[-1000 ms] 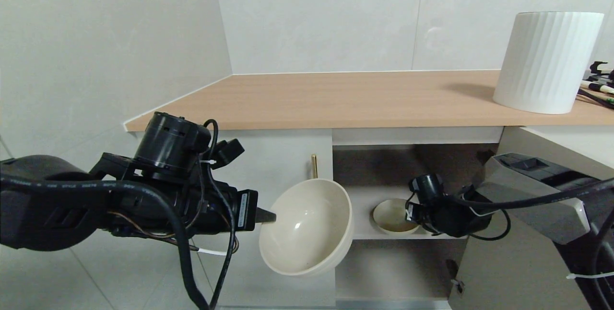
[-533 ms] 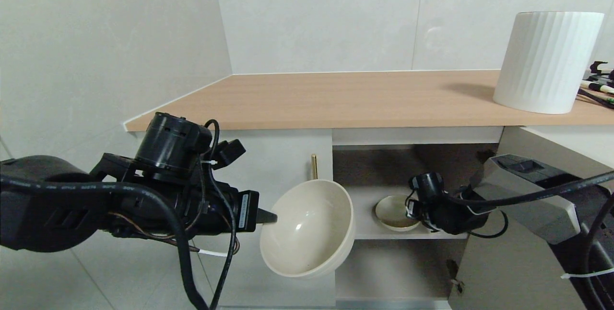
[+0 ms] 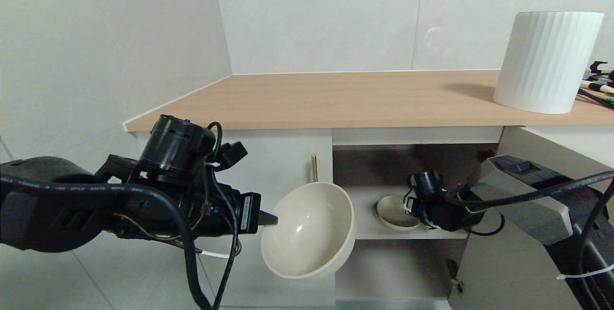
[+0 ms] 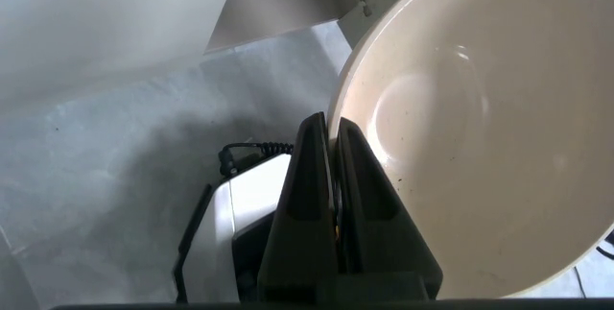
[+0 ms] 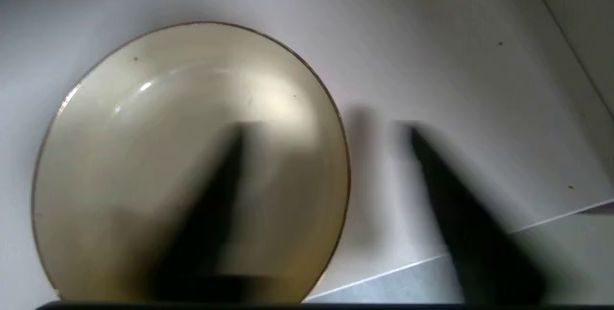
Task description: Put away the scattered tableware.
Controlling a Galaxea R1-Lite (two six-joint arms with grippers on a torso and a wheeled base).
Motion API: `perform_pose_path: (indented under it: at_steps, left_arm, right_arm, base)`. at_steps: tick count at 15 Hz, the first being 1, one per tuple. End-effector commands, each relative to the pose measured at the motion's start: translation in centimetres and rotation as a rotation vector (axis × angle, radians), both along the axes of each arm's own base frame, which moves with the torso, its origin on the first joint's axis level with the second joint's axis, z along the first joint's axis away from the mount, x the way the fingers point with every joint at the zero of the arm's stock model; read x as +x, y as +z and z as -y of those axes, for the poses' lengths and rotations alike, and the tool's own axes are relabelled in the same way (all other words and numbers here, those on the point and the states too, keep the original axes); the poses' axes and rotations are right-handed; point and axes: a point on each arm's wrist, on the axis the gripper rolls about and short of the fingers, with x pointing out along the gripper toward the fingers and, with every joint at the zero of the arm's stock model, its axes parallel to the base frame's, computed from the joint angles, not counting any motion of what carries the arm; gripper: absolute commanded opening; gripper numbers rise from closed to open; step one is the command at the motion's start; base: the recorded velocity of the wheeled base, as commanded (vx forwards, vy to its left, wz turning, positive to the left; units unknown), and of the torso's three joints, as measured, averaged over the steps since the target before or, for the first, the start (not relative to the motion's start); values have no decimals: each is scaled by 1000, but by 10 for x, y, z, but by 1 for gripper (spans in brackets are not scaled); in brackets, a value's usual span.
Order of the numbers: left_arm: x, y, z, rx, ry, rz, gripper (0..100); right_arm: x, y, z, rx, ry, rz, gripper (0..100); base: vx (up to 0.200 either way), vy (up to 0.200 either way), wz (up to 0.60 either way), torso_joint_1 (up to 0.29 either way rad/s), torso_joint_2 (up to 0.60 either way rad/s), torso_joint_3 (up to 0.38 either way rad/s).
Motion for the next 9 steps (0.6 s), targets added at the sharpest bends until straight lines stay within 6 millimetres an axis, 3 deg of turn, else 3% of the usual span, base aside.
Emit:
perform_pose_path:
  at_steps: [1, 4, 6, 7, 8, 9]
  left_arm:
    - [0, -1, 1, 2, -1, -3, 0]
    - [0, -1, 2, 4, -2, -2, 0]
    - [-2, -8, 12, 70, 14, 6, 0]
    - [-1, -11, 15, 95, 25, 7, 0]
    - [0, -22, 25, 187, 64, 15, 0]
    - [0, -23, 26, 194, 67, 16, 0]
  right_arm:
    - [2, 3, -1, 7, -3, 11, 100]
    - [-1, 12, 0, 15, -10, 22, 100]
    - [-31, 45, -6, 32, 15, 14, 100]
    - [-38, 51, -7, 33, 26, 10, 100]
    - [-64, 76, -12, 56, 79, 5, 100]
    - [-67, 79, -13, 60, 89, 5, 100]
  base:
    - [0, 0, 0, 0, 0, 0]
    - [0, 0, 0, 0, 0, 0]
    - [0, 0, 0, 0, 0, 0]
    - [0, 0, 0, 0, 0, 0]
    - [0, 0, 0, 0, 0, 0]
    - [0, 0, 0, 0, 0, 0]
